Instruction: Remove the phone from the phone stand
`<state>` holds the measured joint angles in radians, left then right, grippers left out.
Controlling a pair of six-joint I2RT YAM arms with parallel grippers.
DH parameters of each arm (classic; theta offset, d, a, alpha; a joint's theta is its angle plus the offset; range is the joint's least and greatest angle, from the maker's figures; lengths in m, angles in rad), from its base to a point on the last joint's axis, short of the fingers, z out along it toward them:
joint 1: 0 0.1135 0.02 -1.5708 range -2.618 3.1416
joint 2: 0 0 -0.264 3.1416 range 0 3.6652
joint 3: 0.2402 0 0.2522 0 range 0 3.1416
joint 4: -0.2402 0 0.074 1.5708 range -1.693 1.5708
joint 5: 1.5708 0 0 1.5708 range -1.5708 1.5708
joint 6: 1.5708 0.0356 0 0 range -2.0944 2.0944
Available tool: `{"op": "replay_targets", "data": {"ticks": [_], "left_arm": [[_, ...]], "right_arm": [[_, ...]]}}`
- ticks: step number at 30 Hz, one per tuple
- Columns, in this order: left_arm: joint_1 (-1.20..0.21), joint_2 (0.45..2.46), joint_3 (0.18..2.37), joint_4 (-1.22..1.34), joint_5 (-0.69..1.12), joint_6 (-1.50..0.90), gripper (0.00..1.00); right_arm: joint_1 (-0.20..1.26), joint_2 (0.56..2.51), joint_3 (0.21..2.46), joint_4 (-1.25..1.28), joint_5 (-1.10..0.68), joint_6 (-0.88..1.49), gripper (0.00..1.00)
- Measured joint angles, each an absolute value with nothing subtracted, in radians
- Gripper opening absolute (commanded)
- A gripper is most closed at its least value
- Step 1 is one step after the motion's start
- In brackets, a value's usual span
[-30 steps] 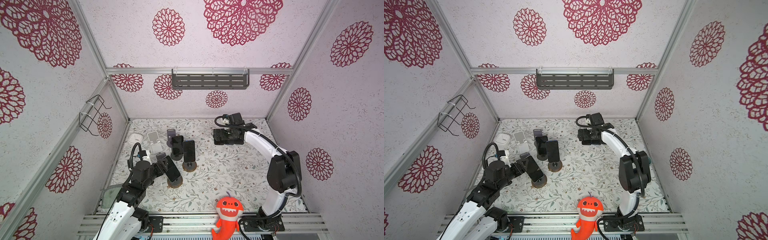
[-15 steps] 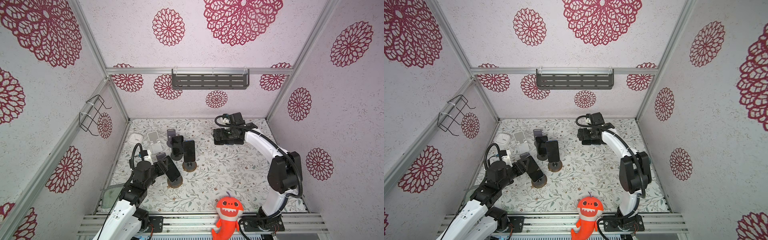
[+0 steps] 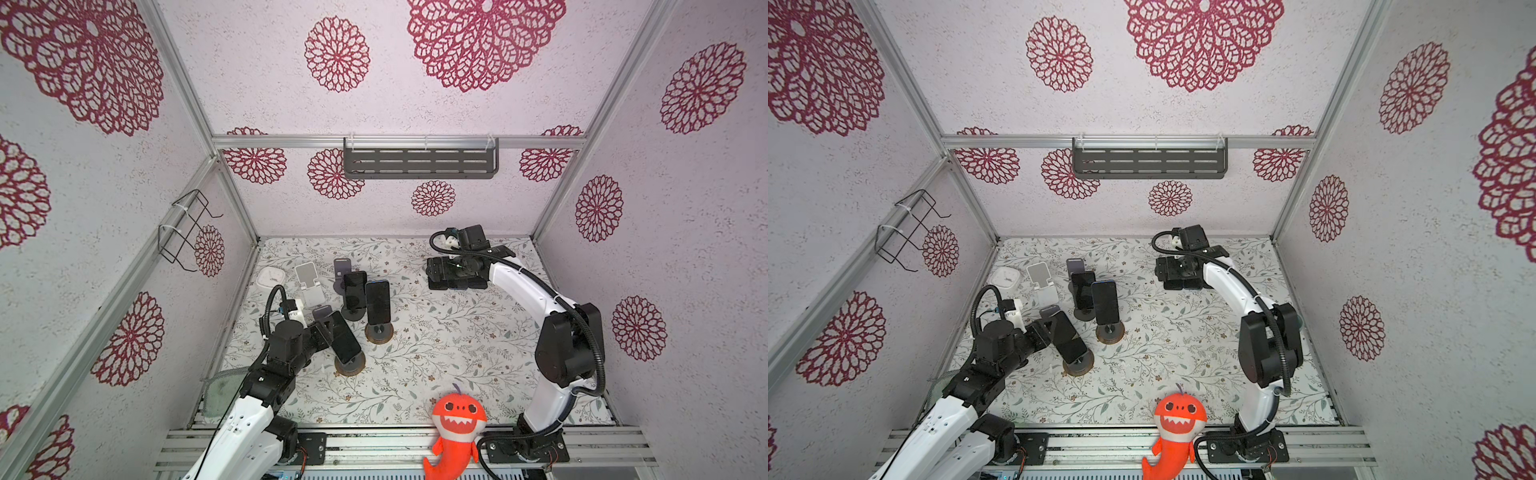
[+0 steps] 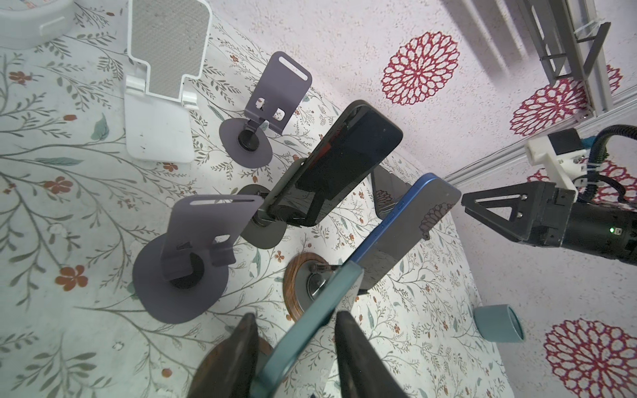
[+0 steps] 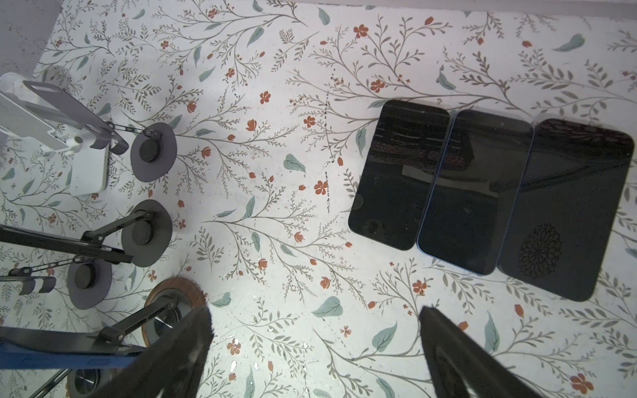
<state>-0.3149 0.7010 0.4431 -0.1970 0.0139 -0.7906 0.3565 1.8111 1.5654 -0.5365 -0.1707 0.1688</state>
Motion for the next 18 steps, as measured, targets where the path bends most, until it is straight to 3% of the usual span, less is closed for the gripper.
{"op": "replay_targets", "data": {"ticks": [18], "left_arm": [[-0.315, 0.784, 0.542, -0.205, 0.041, -0.759, 0.27]], "right_arm": [[0.359, 1.811, 1.574, -0.543, -0.164, 0.169, 0.97]]}}
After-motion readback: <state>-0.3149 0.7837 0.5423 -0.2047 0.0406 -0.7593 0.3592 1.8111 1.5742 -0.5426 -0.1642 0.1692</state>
